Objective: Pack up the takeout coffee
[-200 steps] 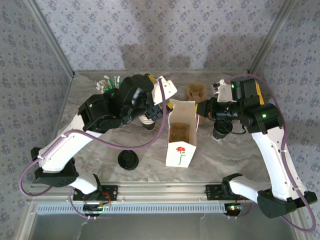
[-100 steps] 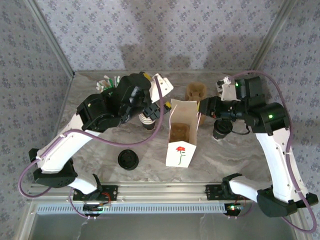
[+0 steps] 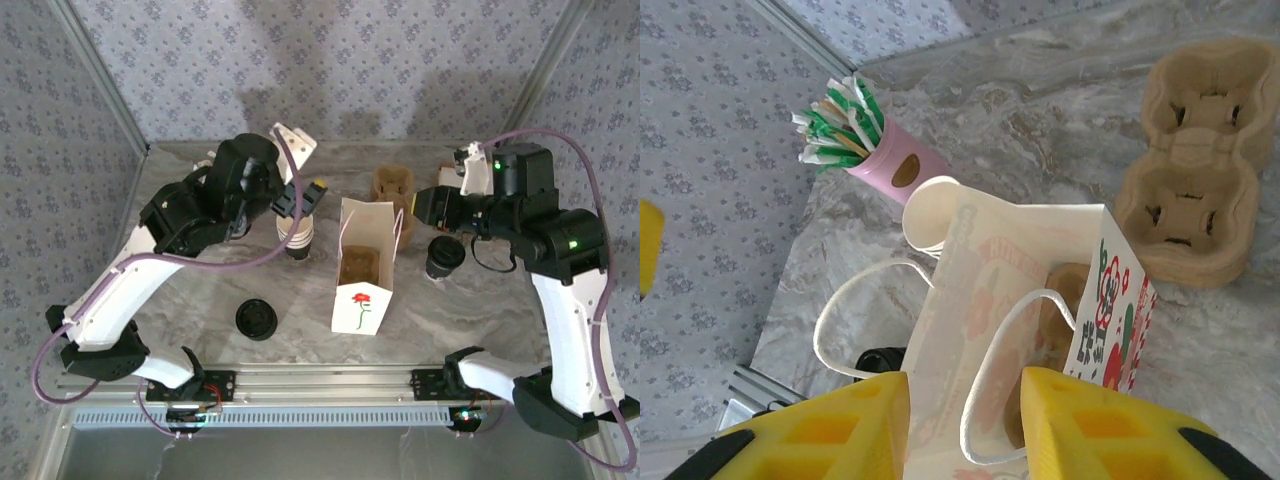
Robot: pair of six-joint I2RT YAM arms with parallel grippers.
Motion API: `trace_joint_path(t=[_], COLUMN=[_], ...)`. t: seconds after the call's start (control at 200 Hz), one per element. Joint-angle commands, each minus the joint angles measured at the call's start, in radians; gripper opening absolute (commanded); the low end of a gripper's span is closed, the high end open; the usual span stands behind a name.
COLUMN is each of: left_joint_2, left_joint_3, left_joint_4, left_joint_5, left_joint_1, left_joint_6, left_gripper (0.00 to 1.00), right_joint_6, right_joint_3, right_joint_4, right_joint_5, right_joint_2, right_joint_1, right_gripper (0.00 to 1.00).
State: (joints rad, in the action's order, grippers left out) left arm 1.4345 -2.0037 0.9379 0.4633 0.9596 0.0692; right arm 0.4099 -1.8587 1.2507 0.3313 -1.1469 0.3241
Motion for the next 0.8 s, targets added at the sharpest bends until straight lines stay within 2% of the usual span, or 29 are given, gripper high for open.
trace_joint_path(t=[0.0, 0.165, 0.365, 0.495, 0.655, 0.795], left_joint_2=[-0.04, -0.017, -0.012, -0.039, -0.037, -0.045], left_joint_3=[0.0, -0.023, 0.018, 0.089, 0.119, 0.172], left_joint_4=[-0.014, 0.064, 0.061, 0.007, -0.009, -0.049], left_joint_5=[-0.016, -0.104, -0.2, -0.255, -0.326, -0.353], left_joint_1=[-0.048, -0.108, -0.111, -0.113, -0.112, -0.102], left_joint_6=[-0.138, -0.239, -0.31, -0.337, -0.344, -0.356], left_gripper=[1.0, 1.0, 1.0, 1.0, 1.0, 1.0], right_joint_6=[-0.049, -0.059, -0.048, 0.006, 0.058, 0.091], right_joint_3=[-0.078, -0.191, -0.344, -0.406, -0.4, -0.407], right_joint_4=[0.03, 0.064, 0.14, 0.23, 0.286, 0.347], right_joint_5=[-0.019, -0.097, -0.181, -0.271, -0.335, -0.439], right_joint_2=[-0.032, -0.109, -0.268, -0.355, -0.418, -0.454], right_joint_1=[0.024, 0.17, 0.323, 0.363, 0.413, 0.442], right_gripper=[0.36, 0.35, 0.35, 0.34, 0.33, 0.31])
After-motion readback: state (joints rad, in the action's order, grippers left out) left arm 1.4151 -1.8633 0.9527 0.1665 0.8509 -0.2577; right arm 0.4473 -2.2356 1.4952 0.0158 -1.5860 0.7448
